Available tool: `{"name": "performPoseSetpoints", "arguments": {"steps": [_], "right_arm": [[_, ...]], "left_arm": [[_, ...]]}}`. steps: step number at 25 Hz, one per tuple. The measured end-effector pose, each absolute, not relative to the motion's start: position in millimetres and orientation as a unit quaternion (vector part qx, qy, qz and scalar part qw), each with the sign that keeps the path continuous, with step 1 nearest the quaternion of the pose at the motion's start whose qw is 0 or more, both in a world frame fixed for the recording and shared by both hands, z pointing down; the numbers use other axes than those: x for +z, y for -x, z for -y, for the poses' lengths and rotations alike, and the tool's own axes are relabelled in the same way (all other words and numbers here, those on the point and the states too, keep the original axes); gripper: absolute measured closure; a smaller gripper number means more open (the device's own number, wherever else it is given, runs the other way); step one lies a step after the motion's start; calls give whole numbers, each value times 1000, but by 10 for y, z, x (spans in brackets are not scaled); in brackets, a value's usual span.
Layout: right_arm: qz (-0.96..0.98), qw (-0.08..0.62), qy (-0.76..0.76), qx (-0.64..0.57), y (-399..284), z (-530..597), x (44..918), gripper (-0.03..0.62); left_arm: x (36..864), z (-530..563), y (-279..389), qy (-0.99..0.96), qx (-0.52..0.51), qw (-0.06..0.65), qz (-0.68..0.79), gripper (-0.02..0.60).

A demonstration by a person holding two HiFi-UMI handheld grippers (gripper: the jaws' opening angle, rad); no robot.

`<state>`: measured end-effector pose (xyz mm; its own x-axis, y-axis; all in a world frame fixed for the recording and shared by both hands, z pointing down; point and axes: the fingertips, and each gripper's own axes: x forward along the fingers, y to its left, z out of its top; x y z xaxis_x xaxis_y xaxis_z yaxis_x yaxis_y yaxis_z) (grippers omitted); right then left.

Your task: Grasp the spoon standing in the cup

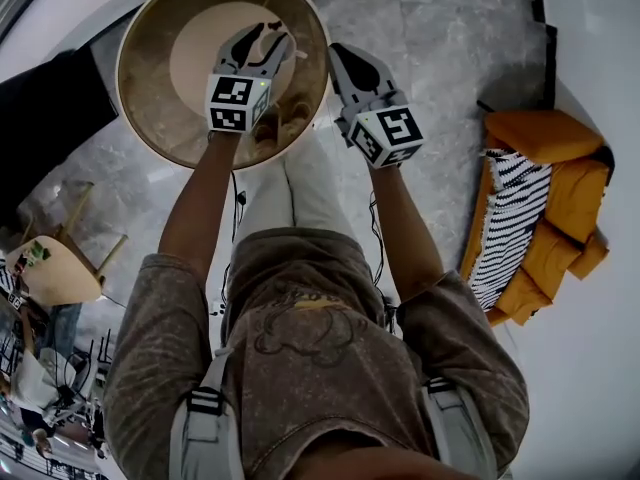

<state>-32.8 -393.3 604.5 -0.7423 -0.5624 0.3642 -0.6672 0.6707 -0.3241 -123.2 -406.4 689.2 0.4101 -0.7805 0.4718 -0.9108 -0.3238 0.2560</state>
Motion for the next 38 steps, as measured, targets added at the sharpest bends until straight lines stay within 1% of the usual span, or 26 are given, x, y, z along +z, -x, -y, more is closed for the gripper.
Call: {"name": "performPoseSetpoints", "arguments": {"steps": [11, 19, 25, 27, 29, 38], "right_arm": [[899, 128, -346, 238, 198, 3910, 6200, 574], [896, 131, -348, 242, 131, 3893, 6248, 574], [895, 135, -347, 247, 138, 3883, 6301, 574], [895, 135, -346, 248, 134, 3867, 6302, 574], [894, 135, -345, 250, 126, 3851, 6308, 574], [893, 133, -346, 254, 142, 3810, 6280, 574]], "left_arm": [[7651, 4253, 1224, -772, 182, 312, 524, 383], [7936, 4235, 1215, -764, 222, 338, 504, 385], [8012, 4253, 1216, -761, 236, 343, 498, 391], [8010, 4252, 1224, -758, 242, 340, 500, 411], [8005, 4253, 1231, -756, 245, 339, 504, 453], [7905, 4215, 1226, -760, 241, 334, 504, 454]]}}
